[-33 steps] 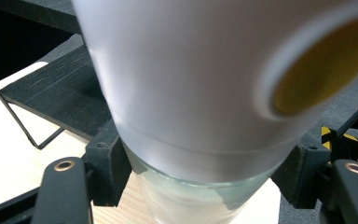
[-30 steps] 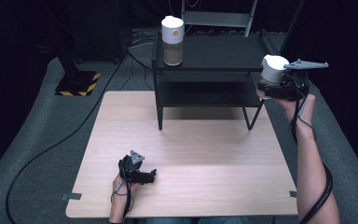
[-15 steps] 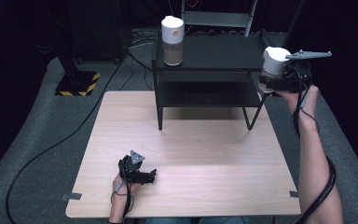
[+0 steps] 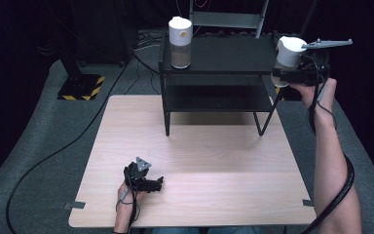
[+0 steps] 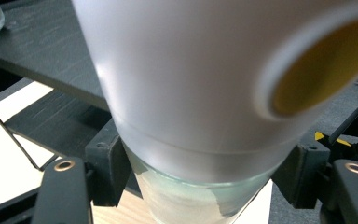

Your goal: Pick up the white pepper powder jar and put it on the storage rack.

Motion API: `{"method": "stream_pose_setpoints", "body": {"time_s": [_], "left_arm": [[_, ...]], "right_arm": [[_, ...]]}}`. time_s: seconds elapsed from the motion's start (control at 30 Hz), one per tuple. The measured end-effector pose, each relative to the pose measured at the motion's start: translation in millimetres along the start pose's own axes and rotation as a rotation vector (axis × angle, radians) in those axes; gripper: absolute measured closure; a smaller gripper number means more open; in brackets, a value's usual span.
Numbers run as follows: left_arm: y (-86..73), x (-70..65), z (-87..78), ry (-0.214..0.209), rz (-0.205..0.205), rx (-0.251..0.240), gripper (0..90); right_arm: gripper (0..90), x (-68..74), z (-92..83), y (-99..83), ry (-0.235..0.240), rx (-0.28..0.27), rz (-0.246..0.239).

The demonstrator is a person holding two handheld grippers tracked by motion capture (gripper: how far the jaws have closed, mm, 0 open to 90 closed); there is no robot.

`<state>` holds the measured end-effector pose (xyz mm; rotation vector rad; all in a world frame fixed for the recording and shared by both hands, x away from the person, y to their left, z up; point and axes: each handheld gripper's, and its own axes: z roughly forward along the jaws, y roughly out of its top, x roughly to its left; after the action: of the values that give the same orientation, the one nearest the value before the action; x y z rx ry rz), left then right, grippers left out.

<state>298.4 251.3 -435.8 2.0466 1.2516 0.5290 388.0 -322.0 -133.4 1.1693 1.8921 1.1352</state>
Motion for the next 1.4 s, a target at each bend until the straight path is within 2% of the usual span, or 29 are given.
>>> {"method": "stream_pose_setpoints", "body": {"time_s": [0.4, 0.7, 1.07, 1.4], "left_arm": [[-0.1, 0.0, 0.1, 0.0, -0.001, -0.001, 1.7], [0.0, 0.0, 0.0, 0.0, -0.001, 0.0, 1.7], [0.3, 0.3, -0.1, -0.001, 0.0, 0.002, 1.7], [-0.5, -0.2, 0.1, -0.001, -0.003, -0.003, 1.9]], "right_arm": [[29.7, 4.9, 7.8, 26.1, -0.002, -0.01, -0.012], [29.6, 2.4, 30.6, 42.5, -0.003, 0.016, 0.009], [29.6, -5.6, 48.5, 47.6, -0.013, 0.048, 0.051], [29.6, -11.2, 48.1, 35.3, 0.001, 0.01, 0.073]]}}
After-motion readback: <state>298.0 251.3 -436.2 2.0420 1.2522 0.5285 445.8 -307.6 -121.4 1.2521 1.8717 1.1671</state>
